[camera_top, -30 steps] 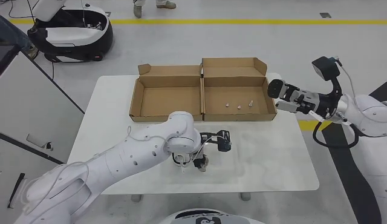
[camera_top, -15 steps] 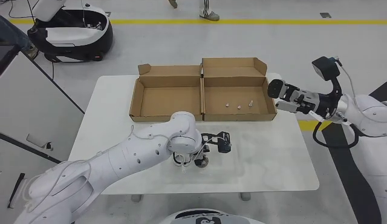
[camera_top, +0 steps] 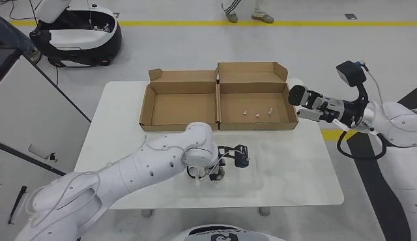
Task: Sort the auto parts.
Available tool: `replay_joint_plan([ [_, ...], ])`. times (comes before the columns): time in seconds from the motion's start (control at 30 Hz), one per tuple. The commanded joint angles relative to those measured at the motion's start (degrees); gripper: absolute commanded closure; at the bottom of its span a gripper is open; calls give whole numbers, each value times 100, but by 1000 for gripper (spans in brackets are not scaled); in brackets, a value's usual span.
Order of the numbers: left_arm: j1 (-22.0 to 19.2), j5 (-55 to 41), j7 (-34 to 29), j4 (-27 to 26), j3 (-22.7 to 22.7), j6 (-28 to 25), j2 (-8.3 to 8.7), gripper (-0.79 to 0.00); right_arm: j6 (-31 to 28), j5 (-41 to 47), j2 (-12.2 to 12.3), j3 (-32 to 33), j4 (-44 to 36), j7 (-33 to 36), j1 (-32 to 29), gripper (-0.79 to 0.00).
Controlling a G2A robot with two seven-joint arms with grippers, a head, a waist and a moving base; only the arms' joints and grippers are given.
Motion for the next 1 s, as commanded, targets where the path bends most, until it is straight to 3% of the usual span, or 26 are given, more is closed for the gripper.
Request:
replay_joint_plan([
  [0.0, -4, -5, -13, 1, 11, 15, -12, -376, 0, 0, 0, 0, 0, 0, 0, -785],
  [0.47, -25, -26, 57, 209, 67, -55, -100, -339, 0, 0, 0, 0, 0, 0, 0, -785],
  [0.97, 27, 56, 66, 177, 41, -23, -108, -372, 0, 0, 0, 0, 0, 0, 0, -785],
])
